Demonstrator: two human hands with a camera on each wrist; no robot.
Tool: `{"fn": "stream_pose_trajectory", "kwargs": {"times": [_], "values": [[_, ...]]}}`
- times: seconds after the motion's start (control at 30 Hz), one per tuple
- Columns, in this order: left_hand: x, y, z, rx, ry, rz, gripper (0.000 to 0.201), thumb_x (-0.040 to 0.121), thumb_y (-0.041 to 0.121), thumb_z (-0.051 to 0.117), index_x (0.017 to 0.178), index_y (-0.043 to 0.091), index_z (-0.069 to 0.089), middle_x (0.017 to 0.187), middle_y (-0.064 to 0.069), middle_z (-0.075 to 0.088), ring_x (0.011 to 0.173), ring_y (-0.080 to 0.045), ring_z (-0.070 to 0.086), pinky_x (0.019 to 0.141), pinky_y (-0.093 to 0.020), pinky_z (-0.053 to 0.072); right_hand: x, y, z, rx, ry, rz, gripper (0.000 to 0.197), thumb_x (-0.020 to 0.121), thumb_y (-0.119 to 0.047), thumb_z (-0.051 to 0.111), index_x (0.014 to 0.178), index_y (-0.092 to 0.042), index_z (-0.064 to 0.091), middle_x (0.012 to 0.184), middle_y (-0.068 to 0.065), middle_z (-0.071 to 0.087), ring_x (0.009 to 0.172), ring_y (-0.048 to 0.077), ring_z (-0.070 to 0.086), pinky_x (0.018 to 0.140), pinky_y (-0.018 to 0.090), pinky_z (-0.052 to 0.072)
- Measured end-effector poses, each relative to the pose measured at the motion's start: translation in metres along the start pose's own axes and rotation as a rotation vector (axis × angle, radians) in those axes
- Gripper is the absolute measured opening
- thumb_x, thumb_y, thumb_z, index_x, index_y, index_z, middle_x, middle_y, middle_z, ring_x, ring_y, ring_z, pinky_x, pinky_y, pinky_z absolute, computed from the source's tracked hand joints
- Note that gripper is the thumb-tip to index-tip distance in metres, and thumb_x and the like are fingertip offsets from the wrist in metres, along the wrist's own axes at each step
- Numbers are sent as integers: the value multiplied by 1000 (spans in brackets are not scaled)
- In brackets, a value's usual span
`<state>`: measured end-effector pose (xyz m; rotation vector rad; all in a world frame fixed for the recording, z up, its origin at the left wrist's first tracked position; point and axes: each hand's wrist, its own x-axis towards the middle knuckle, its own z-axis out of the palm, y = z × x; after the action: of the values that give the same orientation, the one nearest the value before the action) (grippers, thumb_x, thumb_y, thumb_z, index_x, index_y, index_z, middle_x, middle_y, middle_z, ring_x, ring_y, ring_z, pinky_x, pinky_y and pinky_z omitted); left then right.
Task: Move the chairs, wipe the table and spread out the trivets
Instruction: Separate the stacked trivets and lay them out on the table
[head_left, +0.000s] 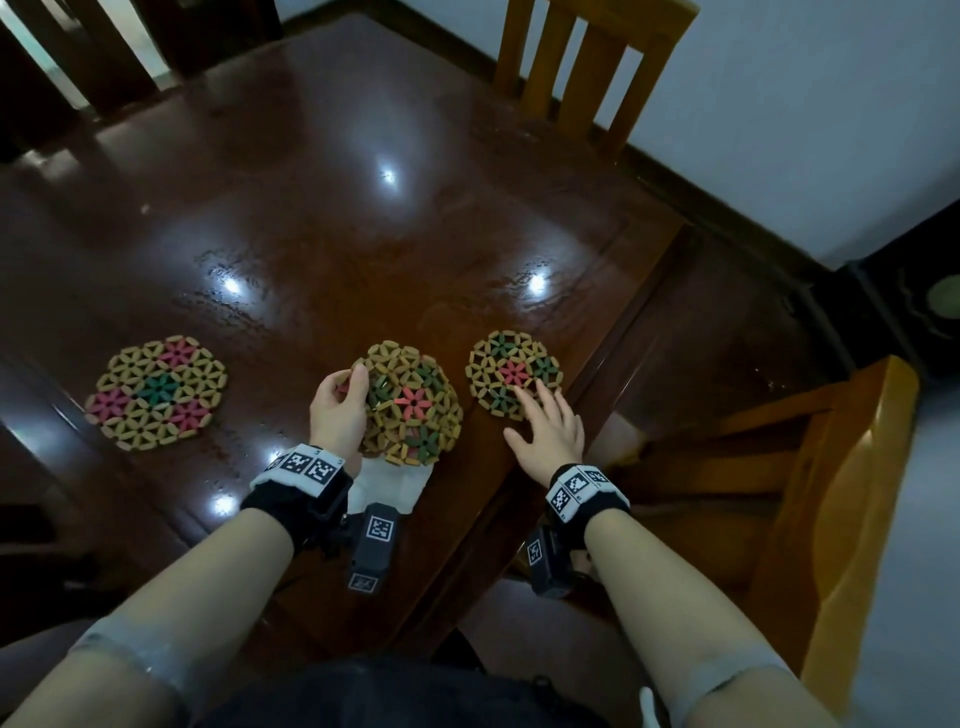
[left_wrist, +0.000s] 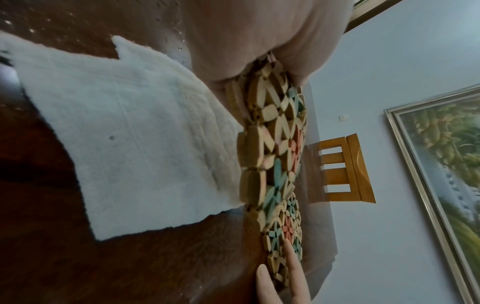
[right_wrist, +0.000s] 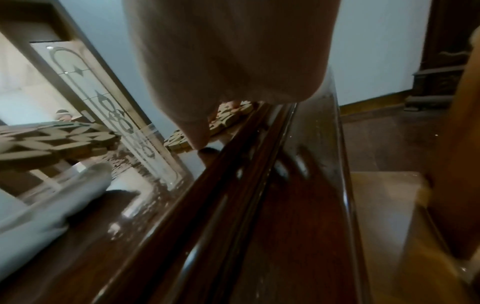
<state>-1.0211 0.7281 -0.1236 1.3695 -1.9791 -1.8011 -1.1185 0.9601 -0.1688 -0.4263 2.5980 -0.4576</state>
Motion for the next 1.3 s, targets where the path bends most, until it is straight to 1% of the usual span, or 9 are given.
{"fn": "stream_pose_trajectory", "kwargs": {"times": [0.2, 0.37, 0.53, 0.7, 0.8, 0.97, 1.17, 1.23, 1.3], "values": [[-7, -3, 1, -25, 7, 4, 42, 98, 41, 46, 125, 10, 53, 117, -3, 54, 105, -15, 51, 82, -27, 43, 13, 5, -9, 46, -65, 53, 58, 98, -49, 39, 150, -46, 14, 161, -16, -7, 147, 12, -13, 117, 51, -5], [-17, -7, -2, -55, 19, -7, 38, 99, 40, 47, 123, 11, 53, 111, 1, 53, 105, -16, 52, 70, -19, 43, 18, 7, -11, 76, -148, 26, 59, 100, -49, 35, 151, -43, 7, 159, -14, -17, 145, 12, -23, 116, 52, -8], [-22, -18, -8, -85, 23, -10, 39, 97, 43, 49, 122, 14, 55, 113, -1, 57, 107, -18, 55, 75, -22, 46, 21, 5, -12, 105, -128, 34, 57, 101, -46, 33, 152, -42, 8, 160, -12, -16, 145, 11, -22, 116, 52, -9], [-31, -26, -18, -68, 25, -8, 30, 97, 44, 49, 114, 20, 54, 112, -1, 58, 106, -18, 56, 85, -32, 48, 4, -4, -8, 276, -14, 71, 57, 102, -41, 33, 152, -39, 5, 160, -11, -14, 148, 11, -12, 118, 49, -7], [-39, -30, -23, -68, 32, 14, 34, 97, 42, 49, 116, 15, 56, 111, -1, 58, 106, -17, 54, 87, -31, 45, -17, -8, -3, 389, 72, 67, 56, 103, -29, 35, 153, -36, 11, 161, -13, -7, 148, 13, 3, 121, 45, 2], [-65, -35, -32, -74, -25, 59, 33, 97, 41, 50, 115, 14, 57, 108, 1, 57, 101, -13, 53, 75, -20, 42, -69, -20, 10, 587, 177, 97, 49, 102, -27, 38, 150, -30, 29, 159, -13, 19, 144, 10, 22, 118, 32, 20], [-115, -57, -45, -145, -222, 56, 33, 94, 38, 57, 115, 13, 56, 106, 0, 59, 96, -13, 55, 59, -12, 43, -144, -42, 34, 804, 95, 24, 36, 102, -34, 40, 131, -18, 56, 131, -3, 57, 125, 14, 50, 107, 32, 39], [-134, -69, -48, -138, -294, 47, 31, 91, 38, 61, 111, 14, 58, 104, 3, 60, 99, -14, 57, 68, -15, 47, -172, -46, 44, 873, 47, 26, 37, 99, -39, 46, 127, -17, 57, 122, -5, 59, 118, 12, 53, 102, 31, 43], [-150, -87, -51, -162, -357, 2, 34, 86, 40, 68, 110, 16, 63, 110, 0, 65, 104, -16, 61, 85, -29, 52, -199, -41, 59, 892, 59, 52, 38, 92, -43, 59, 123, -19, 57, 122, 0, 60, 116, 14, 55, 100, 34, 46]]}}
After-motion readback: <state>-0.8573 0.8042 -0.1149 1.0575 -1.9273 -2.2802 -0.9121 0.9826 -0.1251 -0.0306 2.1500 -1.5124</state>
